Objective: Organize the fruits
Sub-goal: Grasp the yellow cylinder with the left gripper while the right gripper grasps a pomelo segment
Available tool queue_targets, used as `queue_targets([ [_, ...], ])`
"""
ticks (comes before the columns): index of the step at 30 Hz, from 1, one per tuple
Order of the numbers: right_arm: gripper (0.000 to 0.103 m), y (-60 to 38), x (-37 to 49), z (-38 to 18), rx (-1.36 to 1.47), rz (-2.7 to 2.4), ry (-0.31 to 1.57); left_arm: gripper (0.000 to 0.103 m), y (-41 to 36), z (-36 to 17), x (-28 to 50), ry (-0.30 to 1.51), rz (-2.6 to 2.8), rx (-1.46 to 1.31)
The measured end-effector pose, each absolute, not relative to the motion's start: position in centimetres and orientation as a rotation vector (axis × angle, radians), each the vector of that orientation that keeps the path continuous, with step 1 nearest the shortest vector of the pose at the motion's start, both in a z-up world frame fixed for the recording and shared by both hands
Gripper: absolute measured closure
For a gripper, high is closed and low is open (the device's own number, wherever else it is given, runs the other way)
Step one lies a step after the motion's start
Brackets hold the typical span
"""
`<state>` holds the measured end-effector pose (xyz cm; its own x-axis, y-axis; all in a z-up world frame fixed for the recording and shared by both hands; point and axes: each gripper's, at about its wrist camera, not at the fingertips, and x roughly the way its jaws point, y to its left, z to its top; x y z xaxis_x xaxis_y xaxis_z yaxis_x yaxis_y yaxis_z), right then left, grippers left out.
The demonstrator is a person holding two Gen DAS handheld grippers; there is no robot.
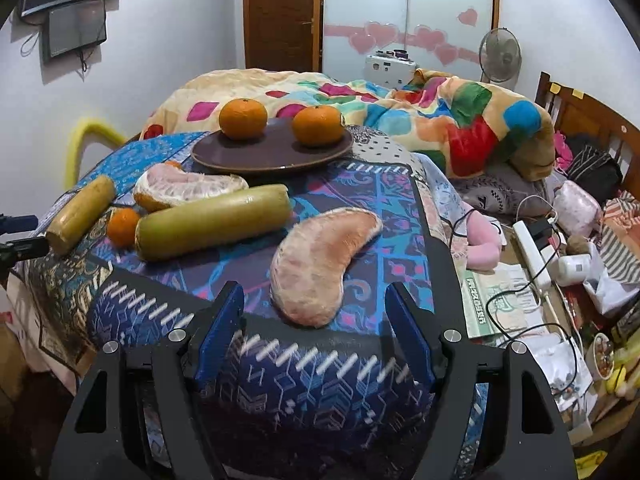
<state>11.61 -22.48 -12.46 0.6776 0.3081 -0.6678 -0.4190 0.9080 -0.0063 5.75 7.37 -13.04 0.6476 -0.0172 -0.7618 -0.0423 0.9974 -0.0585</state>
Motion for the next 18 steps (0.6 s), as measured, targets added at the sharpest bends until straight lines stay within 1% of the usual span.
queue_targets([
  [6, 0.033, -21.9, 13.7, -13.5, -0.14, 0.393, 0.75, 0.007, 6.9, -12.7, 8.2, 0.862, -0.003, -0.096],
  [7, 0.033, -21.8, 14.0, -13.7, -0.134, 0.39, 0.757, 0.01, 6.9, -12.9, 8.9, 0.87, -0.007, -0.102],
  [8, 0.033, -21.7, 14.4, -13.8, -0.131, 0.384, 0.756, 0.016, 6.9, -13.1, 9.4, 0.877, -0.012, -0.106],
  [9, 0.033, -21.7, 14.4, -13.8, -0.131, 0.381, 0.752, 0.019, 7.0, -13.5, 10.2, 0.892, -0.019, -0.112],
  [10, 0.035, -21.7, 14.6, -13.8, -0.126, 0.38, 0.746, 0.026, 7.0, -13.7, 10.7, 0.903, -0.021, -0.122],
  [11, 0.041, -21.7, 14.7, -13.7, -0.12, 0.381, 0.741, 0.034, 7.2, -14.1, 11.2, 0.919, -0.024, -0.142],
  [14, 0.043, -21.5, 15.1, -13.8, -0.123, 0.386, 0.735, 0.038, 7.8, -14.9, 12.5, 0.95, -0.037, -0.211],
  [18, 0.047, -21.3, 15.4, -13.8, -0.13, 0.398, 0.724, 0.039, 7.5, -15.0, 13.0, 0.94, -0.025, -0.182],
])
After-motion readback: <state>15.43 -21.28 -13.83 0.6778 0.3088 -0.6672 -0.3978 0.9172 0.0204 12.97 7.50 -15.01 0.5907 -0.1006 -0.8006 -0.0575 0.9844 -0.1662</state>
